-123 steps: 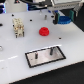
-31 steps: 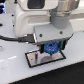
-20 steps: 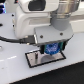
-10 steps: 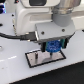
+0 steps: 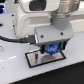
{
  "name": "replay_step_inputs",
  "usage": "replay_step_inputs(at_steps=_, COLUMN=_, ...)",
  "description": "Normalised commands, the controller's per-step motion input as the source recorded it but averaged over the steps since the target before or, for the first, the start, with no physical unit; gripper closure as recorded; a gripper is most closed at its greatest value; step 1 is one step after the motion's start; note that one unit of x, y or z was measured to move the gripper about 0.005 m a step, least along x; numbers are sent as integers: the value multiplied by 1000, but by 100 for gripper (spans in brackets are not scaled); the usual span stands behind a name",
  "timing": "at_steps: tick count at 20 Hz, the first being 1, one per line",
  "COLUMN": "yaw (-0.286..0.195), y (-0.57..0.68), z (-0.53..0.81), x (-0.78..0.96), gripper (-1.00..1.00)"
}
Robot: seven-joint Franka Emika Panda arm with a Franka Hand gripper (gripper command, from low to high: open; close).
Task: Insert the blue gear onto the right peg, followed by the red gear
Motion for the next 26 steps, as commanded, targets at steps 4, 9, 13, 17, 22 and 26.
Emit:
replay_step_inputs(at_steps=4, yaw=0, y=23, z=10, x=100, gripper=100)
replay_step_inputs(at_steps=9, yaw=0, y=121, z=235, x=188, gripper=100)
replay_step_inputs(at_steps=13, yaw=0, y=89, z=297, x=172, gripper=100)
replay_step_inputs(at_steps=17, yaw=0, y=21, z=14, x=97, gripper=100)
replay_step_inputs(at_steps=22, yaw=0, y=-4, z=-109, x=160, gripper=100)
replay_step_inputs(at_steps=26, yaw=0, y=-48, z=-210, x=143, gripper=100)
